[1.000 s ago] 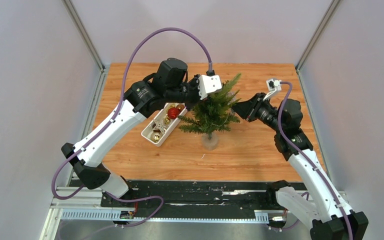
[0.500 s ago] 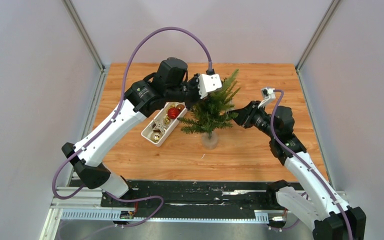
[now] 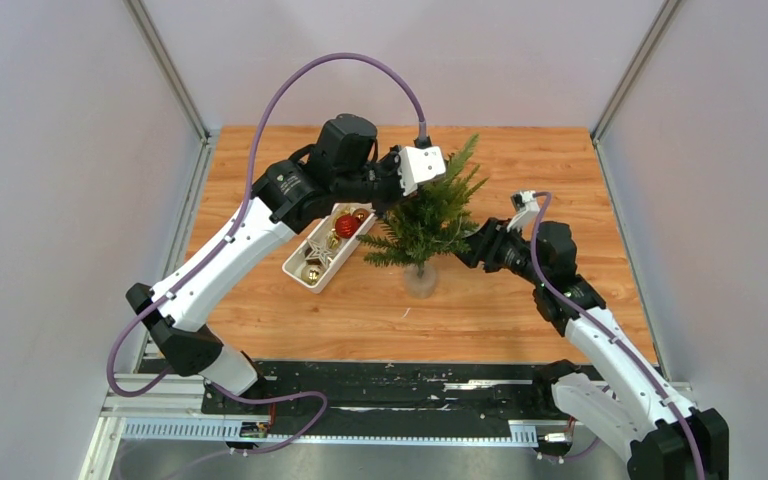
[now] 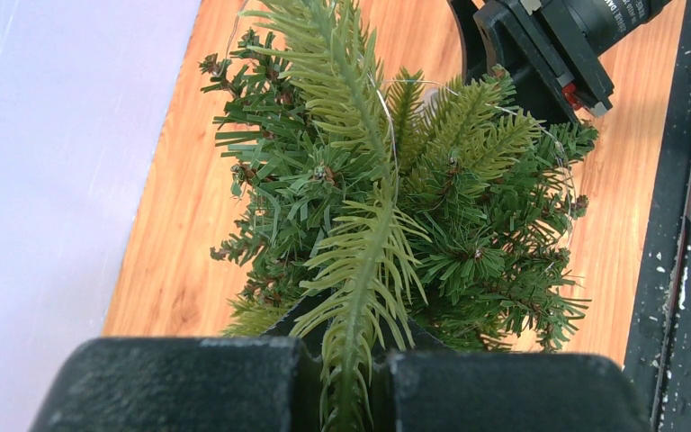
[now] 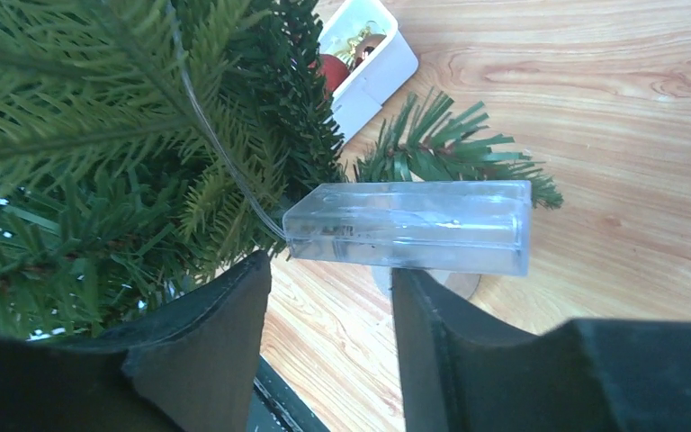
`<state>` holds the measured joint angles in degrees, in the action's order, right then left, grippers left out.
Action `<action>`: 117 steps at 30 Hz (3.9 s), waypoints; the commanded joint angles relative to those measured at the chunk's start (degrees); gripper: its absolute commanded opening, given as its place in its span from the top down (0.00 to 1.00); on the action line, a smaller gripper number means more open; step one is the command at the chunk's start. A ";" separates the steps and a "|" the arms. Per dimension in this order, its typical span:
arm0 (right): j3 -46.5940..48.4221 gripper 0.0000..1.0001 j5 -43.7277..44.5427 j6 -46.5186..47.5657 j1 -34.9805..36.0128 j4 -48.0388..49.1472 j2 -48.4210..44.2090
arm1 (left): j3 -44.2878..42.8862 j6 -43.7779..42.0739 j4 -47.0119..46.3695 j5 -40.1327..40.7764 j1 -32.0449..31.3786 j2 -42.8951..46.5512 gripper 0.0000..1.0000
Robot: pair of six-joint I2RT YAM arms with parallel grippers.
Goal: Decorate the small christmas tree
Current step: Wrap the decoration item around the Christmas tree, then pick up the decoration item from the storage box.
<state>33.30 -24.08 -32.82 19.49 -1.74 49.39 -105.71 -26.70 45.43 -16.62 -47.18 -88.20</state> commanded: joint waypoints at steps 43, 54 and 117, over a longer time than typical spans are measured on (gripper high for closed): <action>3.67 0.04 6.61 12.18 -0.48 -17.19 -7.92 | -8.42 1.81 7.78 -0.54 0.24 0.14 0.00; 4.17 0.04 7.03 12.58 -0.42 -17.54 -8.09 | -10.67 2.09 8.12 -1.04 0.25 -0.46 0.00; 15.43 0.00 19.61 25.28 -0.43 -33.64 -11.59 | 23.69 8.21 3.58 -13.49 33.28 15.21 0.00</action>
<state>49.32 -7.33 -8.86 19.31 -36.62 37.19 -87.29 -16.64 56.36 -23.92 -14.76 -70.00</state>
